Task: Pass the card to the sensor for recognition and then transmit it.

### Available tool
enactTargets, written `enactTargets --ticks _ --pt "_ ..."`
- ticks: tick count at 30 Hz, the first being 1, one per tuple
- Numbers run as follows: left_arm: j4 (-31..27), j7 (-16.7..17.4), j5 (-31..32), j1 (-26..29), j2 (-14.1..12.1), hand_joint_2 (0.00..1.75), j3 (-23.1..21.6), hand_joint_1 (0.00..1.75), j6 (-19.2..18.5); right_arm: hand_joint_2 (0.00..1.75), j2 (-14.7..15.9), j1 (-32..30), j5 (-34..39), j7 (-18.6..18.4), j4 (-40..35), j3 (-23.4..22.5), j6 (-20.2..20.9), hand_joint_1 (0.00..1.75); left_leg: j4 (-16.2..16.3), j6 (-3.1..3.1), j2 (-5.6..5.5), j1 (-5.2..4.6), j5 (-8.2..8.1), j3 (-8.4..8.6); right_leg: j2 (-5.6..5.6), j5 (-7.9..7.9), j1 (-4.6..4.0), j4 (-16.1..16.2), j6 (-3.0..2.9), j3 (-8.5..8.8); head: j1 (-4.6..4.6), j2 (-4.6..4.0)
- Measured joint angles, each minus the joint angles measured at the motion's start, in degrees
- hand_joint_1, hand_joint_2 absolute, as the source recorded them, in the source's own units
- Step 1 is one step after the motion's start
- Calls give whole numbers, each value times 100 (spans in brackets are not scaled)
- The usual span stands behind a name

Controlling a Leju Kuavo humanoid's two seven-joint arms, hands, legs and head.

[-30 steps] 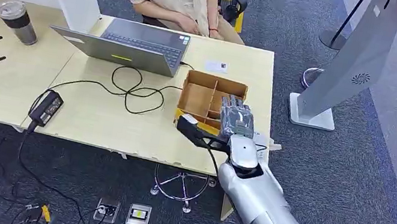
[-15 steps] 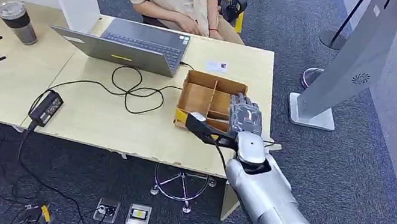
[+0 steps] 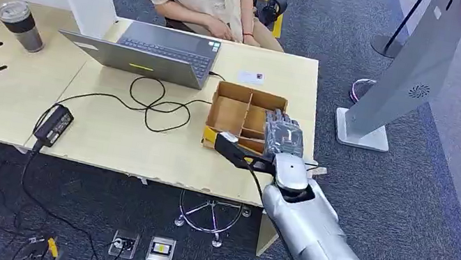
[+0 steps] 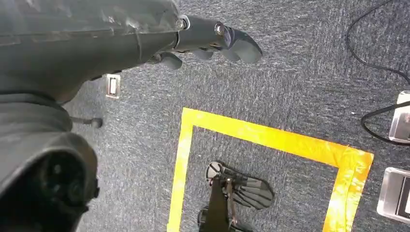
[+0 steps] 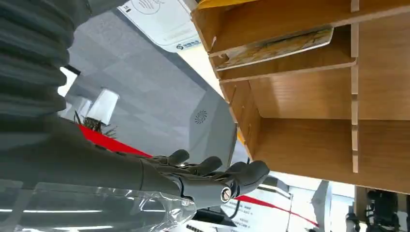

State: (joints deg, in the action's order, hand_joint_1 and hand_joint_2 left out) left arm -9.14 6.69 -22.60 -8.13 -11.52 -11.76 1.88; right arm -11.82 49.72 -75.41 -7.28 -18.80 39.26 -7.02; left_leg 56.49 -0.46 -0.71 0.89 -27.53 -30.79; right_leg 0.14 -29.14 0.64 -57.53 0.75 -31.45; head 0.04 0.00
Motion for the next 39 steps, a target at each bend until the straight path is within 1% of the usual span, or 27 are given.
enactTargets --ticks 12,18,22,39 --pt "0 2 4 1 2 0 -33 0 -9 175 -4 -36 9 11 20 4 -4 0 0 0 0 0 0 0 0 0 0 0 0 0 0 0" --pt "0 2 2 1 2 0 -88 0 -7 175 -70 -95 4 68 20 7 -112 0 0 0 0 0 0 0 0 0 0 0 0 -1 0 0" --pt "0 2 0 1 2 0 -138 0 -4 175 -140 -110 -2 79 28 46 -98 0 0 0 0 0 0 0 0 0 0 0 0 -1 0 0" --pt "0 2 -2 5 4 0 -142 0 13 175 -175 -214 -4 120 66 83 -112 0 0 0 0 0 0 0 0 0 0 0 0 -1 0 0"
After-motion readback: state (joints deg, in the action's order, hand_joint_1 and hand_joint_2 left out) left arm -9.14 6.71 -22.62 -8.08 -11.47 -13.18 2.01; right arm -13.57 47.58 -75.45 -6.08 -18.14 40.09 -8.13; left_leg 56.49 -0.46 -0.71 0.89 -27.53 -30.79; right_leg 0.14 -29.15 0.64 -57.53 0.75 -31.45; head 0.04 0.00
